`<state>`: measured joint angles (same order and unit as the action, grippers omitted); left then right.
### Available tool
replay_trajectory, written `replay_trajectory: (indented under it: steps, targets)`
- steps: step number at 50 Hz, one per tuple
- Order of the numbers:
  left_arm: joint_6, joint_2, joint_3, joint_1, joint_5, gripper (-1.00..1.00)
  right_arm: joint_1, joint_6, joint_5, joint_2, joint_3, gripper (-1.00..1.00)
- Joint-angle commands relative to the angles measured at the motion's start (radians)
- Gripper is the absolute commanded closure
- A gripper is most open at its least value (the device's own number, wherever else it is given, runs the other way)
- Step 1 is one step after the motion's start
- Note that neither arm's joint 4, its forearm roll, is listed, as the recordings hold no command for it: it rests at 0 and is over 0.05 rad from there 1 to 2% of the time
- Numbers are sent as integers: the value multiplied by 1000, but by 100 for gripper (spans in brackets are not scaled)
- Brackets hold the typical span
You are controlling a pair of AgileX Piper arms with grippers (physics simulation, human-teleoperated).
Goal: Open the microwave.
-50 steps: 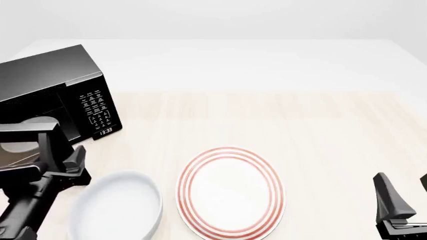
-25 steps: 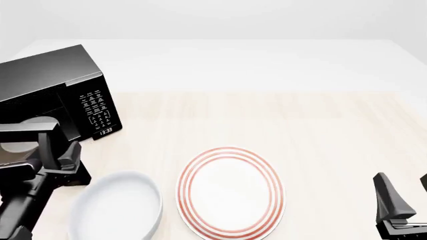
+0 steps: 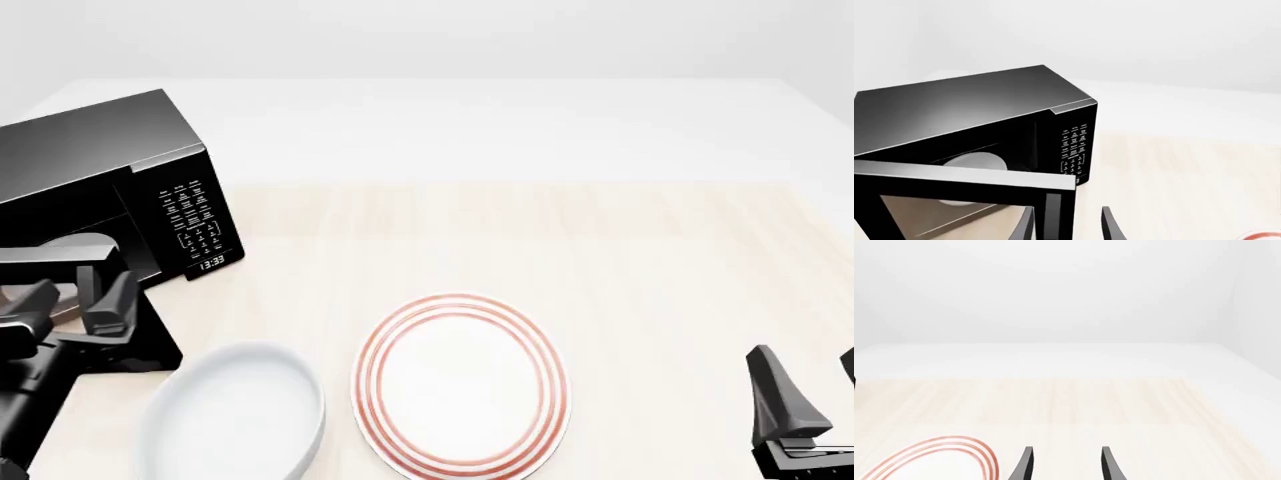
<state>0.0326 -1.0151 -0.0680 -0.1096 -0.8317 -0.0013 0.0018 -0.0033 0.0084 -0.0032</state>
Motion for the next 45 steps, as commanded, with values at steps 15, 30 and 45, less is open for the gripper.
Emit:
replay_trajectory:
  steps: [15, 30, 45]
  targets:
    - [-18, 370, -81, -12, 401, -100, 0, 0, 0, 0, 0, -100]
    - [-51, 493, -181, -4, 601, -100, 0, 0, 0, 0, 0, -100]
    - [-89, 565, -269, -24, 732, -100, 0, 0, 0, 0, 0, -100]
